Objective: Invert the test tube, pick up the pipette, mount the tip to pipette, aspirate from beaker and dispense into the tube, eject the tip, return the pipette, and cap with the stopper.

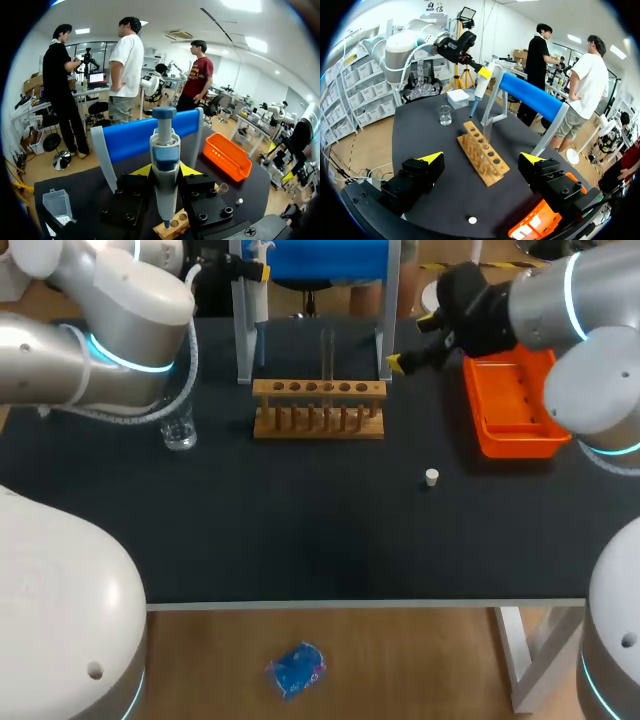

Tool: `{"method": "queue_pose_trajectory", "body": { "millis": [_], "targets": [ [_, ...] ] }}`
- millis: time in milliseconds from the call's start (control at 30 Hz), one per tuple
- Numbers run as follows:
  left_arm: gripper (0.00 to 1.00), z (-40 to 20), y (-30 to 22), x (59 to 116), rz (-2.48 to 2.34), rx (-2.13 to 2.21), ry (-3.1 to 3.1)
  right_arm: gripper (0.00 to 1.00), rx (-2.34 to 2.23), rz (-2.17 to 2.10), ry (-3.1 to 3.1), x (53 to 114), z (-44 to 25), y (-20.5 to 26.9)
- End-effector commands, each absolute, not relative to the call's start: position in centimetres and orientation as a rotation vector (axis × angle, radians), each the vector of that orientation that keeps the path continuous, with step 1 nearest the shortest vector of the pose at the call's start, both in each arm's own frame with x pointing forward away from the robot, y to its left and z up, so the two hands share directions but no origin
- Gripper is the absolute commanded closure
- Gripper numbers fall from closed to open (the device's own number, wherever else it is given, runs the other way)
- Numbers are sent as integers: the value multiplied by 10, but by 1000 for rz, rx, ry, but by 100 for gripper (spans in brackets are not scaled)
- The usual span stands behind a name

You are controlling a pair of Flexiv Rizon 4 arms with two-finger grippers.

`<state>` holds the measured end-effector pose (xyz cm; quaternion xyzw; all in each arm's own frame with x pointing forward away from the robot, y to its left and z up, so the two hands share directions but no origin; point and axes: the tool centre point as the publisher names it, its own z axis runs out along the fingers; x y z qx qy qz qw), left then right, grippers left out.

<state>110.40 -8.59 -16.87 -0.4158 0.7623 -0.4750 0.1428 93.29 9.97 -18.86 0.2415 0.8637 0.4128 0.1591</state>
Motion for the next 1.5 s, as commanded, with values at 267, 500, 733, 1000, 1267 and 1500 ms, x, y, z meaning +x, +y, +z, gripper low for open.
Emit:
{"method": "queue_pose_trajectory", "body": {
  "millis": [267, 500, 733, 1000, 1267, 1500],
  "targets": [
    [100, -169, -89, 1129, -1256, -1270, 2258, 0, 649, 1150, 2498, 985, -184, 128],
    [100, -169, -85, 1138, -1201, -1313, 2253, 0, 650, 1131, 2485, 1019, -187, 144],
    [100, -166, -83, 1152, -1173, -1344, 2255, 0, 652, 1160, 2460, 1027, -187, 145],
    [100, -165, -82, 1171, -1108, -1410, 2250, 0, 652, 1160, 2460, 1027, -187, 145],
    [100, -167, -84, 1183, -1058, -1437, 2269, 0, 652, 1160, 2460, 1027, -187, 145],
    [100, -170, -83, 1188, -1007, -1479, 2261, 0, 652, 1160, 2460, 1027, -187, 145]
  ]
}}
